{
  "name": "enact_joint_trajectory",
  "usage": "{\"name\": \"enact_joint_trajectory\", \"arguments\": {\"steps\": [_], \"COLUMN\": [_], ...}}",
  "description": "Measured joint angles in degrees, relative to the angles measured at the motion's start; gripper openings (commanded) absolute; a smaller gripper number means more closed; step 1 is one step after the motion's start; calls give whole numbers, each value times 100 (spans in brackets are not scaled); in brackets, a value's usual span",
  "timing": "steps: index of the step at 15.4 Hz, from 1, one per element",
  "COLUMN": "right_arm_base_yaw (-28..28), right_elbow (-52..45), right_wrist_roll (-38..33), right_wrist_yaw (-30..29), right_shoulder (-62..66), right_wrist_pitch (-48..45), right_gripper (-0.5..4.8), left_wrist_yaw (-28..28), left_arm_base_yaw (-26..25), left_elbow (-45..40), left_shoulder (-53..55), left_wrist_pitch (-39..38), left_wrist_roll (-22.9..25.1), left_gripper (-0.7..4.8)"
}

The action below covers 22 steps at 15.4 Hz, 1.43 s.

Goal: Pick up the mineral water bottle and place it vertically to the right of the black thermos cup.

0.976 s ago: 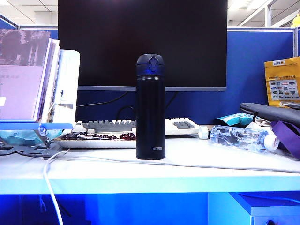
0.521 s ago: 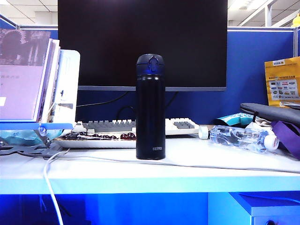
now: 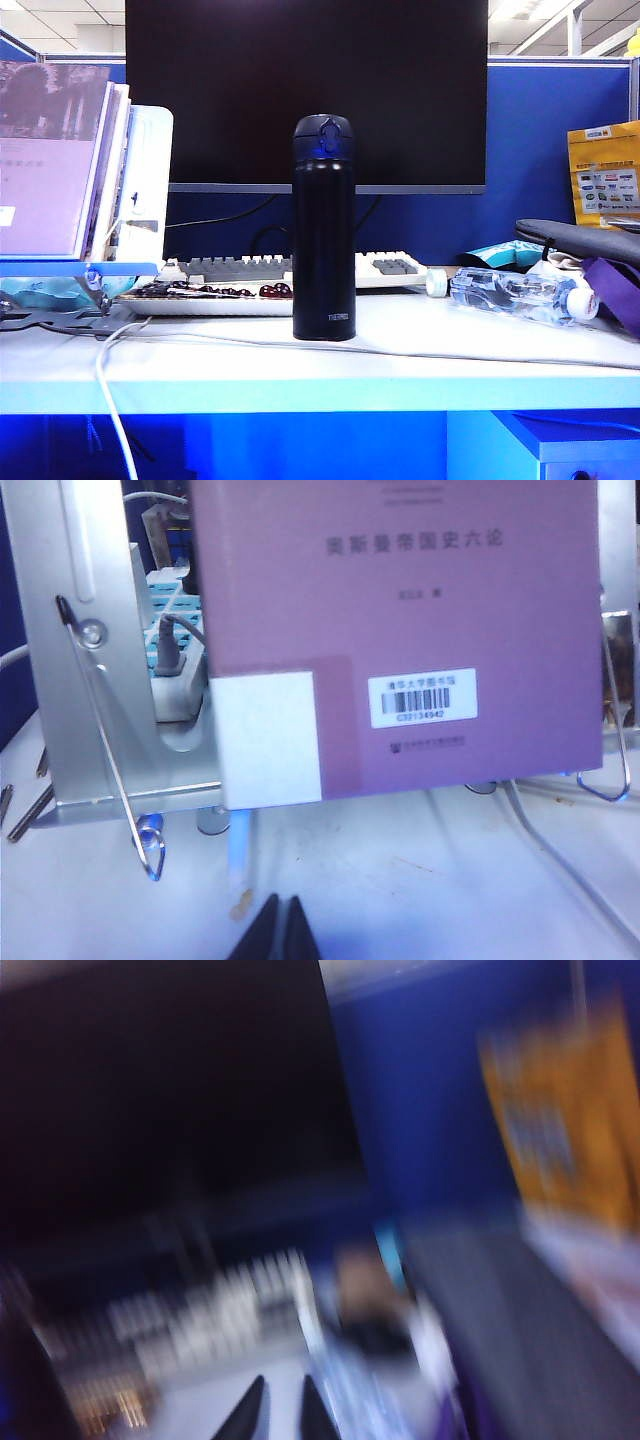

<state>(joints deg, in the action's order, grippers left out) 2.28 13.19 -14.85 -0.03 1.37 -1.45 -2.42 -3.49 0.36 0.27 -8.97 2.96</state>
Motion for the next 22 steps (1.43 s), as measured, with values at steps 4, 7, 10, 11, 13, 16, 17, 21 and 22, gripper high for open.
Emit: {"name": "enact_joint_trajectory", "arguments": {"steps": [4,7,10,11,13,16,17,21,22], "right_arm_base_yaw": [-2,0,-2,2,9,129,133,151,151], "right_elbow": [2094,4197,5720,5864,6076,6483,6535,6634,6629], "right_wrist_roll": [103,136,-13,35,490,1777,2151,2396,2430], "right_wrist_yaw": [-26,-730,-2214,-2833,-2643,-702,-535,-201,9], "right_shoulder": [1943,4026,5633,5855,6437,7348,7676,8522,8815], "right_wrist_pitch": [1344,2745,3248,3152,3158,4089,4240,4439,4474], "right_gripper": [53,53,53,53,53,479,479,479,479], "left_wrist_yaw": [0,0,0,0,0,0,0,0,0], "left_arm_base_yaw": [0,0,0,0,0,0,0,0,0], "left_elbow": [0,0,0,0,0,0,0,0,0], "left_shoulder": [0,0,0,0,0,0,0,0,0], "left_wrist_pitch": [0,0,0,0,0,0,0,0,0], "left_wrist_roll": [0,0,0,0,0,0,0,0,0], "left_gripper": [-3,-3,-3,-3,-3,-3,-3,-3,-3]}}
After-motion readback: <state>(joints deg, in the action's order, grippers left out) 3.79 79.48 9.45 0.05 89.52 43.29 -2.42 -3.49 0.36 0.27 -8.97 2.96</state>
